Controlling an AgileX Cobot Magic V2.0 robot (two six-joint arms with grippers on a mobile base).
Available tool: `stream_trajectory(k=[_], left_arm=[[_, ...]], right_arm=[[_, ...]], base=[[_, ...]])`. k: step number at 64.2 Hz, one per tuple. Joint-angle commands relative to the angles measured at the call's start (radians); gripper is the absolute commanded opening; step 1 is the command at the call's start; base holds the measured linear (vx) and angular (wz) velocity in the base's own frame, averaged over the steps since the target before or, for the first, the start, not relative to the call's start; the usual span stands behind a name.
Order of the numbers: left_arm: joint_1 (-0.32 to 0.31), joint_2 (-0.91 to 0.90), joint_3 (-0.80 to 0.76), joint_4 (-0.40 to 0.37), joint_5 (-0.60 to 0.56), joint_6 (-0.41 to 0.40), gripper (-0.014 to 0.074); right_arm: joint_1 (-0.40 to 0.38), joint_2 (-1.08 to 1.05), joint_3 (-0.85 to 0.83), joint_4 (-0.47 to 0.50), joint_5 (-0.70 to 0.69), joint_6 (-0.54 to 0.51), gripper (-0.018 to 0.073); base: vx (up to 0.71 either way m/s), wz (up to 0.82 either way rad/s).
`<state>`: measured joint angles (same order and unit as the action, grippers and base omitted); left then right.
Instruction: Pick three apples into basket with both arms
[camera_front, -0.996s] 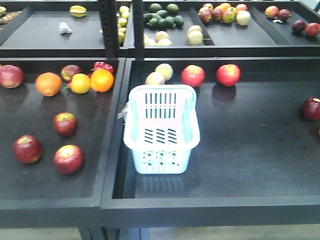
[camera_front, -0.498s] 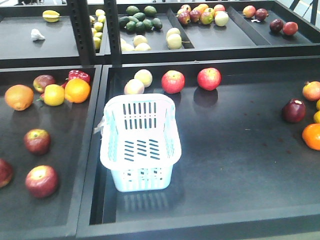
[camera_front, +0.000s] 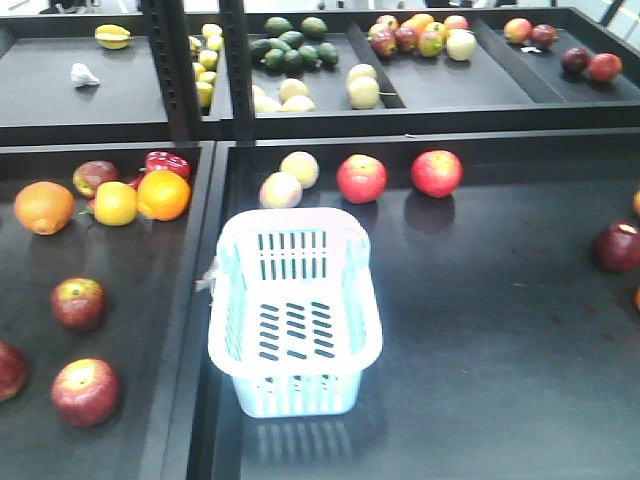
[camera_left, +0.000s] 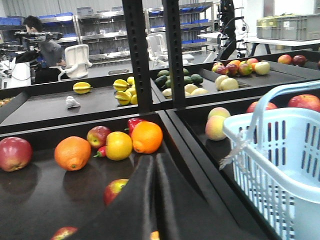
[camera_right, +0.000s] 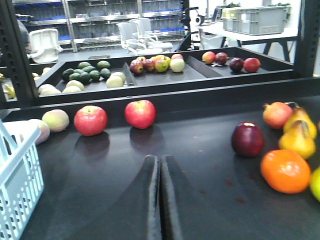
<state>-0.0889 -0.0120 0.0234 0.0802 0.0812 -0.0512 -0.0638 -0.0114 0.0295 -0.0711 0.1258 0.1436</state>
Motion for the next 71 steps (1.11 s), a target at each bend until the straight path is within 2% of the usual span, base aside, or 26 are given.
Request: stream_trajectory(k=[1, 71], left_arm=[[-0.001, -0.023, 0.027, -0.006, -0.074, -0.007, -0.0007], [-0.001, -0.023, 0.027, -0.006, -0.074, -0.006, -0.0007]], right_arm=[[-0.006, -0.008, 0.009, -0.002, -0.075, -0.009, -0.0003], [-0.006, -0.008, 0.009, -0.002, -0.075, -0.009, -0.0003]], base=[[0.08, 0.16], [0.04, 0.09]])
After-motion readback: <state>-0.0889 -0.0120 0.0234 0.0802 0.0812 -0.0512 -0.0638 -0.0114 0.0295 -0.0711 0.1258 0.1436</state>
